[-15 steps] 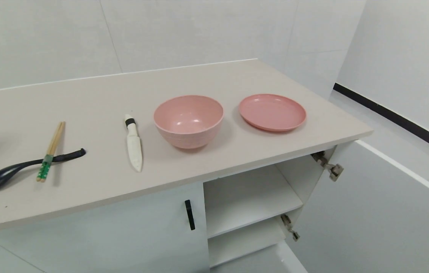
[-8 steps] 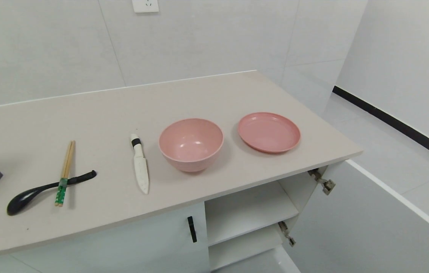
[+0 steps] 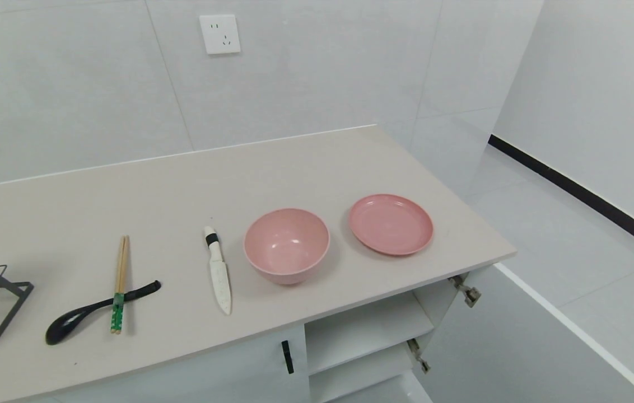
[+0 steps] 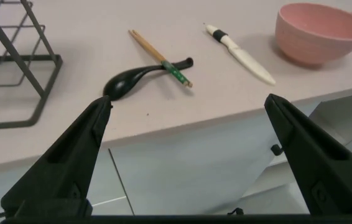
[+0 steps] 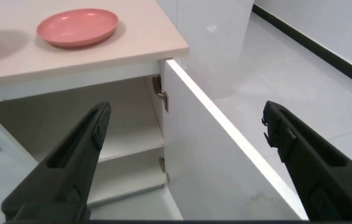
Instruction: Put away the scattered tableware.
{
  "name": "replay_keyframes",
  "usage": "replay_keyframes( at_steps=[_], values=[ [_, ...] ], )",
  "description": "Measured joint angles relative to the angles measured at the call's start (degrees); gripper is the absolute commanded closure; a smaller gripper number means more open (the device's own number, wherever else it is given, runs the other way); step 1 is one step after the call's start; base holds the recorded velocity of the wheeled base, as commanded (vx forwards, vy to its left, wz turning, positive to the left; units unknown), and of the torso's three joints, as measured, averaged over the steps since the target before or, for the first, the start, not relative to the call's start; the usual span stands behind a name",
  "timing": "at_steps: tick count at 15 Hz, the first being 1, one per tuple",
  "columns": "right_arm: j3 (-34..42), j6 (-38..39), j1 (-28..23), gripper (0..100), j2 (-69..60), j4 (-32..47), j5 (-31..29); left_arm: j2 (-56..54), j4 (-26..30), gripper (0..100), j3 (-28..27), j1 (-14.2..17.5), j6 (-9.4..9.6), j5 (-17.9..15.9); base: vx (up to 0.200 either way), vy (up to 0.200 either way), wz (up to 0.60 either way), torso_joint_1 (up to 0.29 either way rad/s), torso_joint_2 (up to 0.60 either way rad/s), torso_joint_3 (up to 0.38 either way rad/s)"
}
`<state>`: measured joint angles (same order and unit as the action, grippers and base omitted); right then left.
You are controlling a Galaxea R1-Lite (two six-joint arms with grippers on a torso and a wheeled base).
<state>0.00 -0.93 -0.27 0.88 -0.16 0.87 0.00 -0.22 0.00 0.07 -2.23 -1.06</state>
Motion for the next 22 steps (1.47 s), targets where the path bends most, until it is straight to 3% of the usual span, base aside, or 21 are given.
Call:
replay_keyframes(
  at_steps=[4, 7, 20, 22],
  values=[
    [0.0, 0.0, 0.0, 0, 0.0, 0.0, 0.0, 0.0, 0.0, 0, 0.0, 0.0, 0.05, 0.0, 0.15, 0.0, 0.0, 0.296, -0.59, -0.283],
    [0.0, 0.0, 0.0, 0, 0.0, 0.1, 0.0, 0.0, 0.0, 0, 0.0, 0.0, 0.07, 0.0, 0.067, 0.0, 0.0, 0.093, -0.12, -0.066],
    [0.0, -0.9, -0.1, 0, 0.0, -0.3, 0.1, 0.0, 0.0, 0, 0.0, 0.0, -0.01, 0.1, 0.0, -0.031, 0.0, 0.0, 0.0, 0.001],
    [0.0, -0.7, -0.1, 0, 0.0, -6.9, 0.5, 0.0, 0.0, 0, 0.0, 0.0, 0.12, 0.1, 0.0, 0.0, 0.0, 0.0, 0.0, 0.0]
  ],
)
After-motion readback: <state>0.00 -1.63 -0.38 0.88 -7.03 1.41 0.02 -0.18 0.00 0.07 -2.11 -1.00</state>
